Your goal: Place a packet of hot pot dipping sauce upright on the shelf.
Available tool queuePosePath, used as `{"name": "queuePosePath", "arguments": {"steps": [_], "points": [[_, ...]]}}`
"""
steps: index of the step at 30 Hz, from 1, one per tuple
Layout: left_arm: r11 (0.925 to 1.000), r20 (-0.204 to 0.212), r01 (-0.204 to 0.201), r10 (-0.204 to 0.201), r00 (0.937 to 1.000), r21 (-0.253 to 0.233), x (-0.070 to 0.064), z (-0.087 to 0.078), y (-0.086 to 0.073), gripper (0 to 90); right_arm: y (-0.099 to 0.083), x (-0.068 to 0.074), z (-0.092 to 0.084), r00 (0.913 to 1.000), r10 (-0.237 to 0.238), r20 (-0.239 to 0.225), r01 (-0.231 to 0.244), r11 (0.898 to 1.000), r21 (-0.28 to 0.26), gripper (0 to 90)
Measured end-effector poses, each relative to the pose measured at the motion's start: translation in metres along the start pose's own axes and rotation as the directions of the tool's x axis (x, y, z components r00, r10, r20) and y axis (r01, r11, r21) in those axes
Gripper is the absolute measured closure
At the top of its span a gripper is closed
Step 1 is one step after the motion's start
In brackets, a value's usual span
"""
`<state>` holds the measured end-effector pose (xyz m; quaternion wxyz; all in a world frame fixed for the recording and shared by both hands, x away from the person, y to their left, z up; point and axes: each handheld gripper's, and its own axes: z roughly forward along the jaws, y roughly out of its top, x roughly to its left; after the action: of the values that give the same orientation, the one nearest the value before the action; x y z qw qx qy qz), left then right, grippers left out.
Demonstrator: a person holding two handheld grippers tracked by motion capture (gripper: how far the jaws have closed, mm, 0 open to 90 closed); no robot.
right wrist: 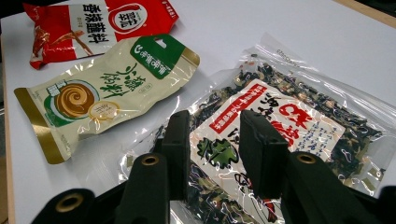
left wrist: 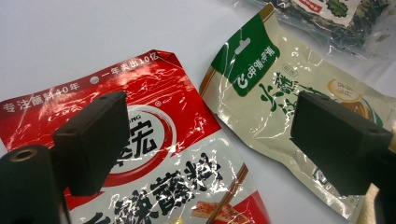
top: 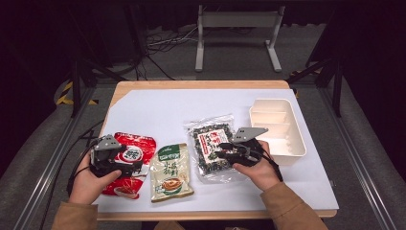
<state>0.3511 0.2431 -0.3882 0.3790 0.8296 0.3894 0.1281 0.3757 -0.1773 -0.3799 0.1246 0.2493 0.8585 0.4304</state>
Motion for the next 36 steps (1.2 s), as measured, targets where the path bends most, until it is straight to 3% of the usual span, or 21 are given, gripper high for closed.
{"name": "queuePosePath", "arguments": {"steps": [11,18,28,36], "points": [[0.9999,0.037,0.007,-0.008,0.9993,0.015,-0.002,-0.005,0.002,8.6,0.0,-0.001,-0.001,0.9998,-0.003,-0.019,0.003,1.0,0.01,58.7],[0.9995,0.067,0.013,-0.015,0.9976,0.027,0.0,-0.01,0.002,5.5,0.002,0.002,0.002,0.9987,-0.016,-0.049,0.018,0.999,0.043,56.2],[0.9993,0.04,0.017,-0.019,0.999,0.033,0.0,-0.017,-0.001,5.2,0.017,0.003,0.01,0.9951,-0.048,-0.087,0.056,0.994,0.089,54.8],[0.9991,0.049,0.015,-0.017,0.9986,0.041,0.0,-0.017,0.0,5.2,0.035,0.007,0.02,0.9903,-0.079,-0.114,0.091,0.99,0.108,54.5]]}}
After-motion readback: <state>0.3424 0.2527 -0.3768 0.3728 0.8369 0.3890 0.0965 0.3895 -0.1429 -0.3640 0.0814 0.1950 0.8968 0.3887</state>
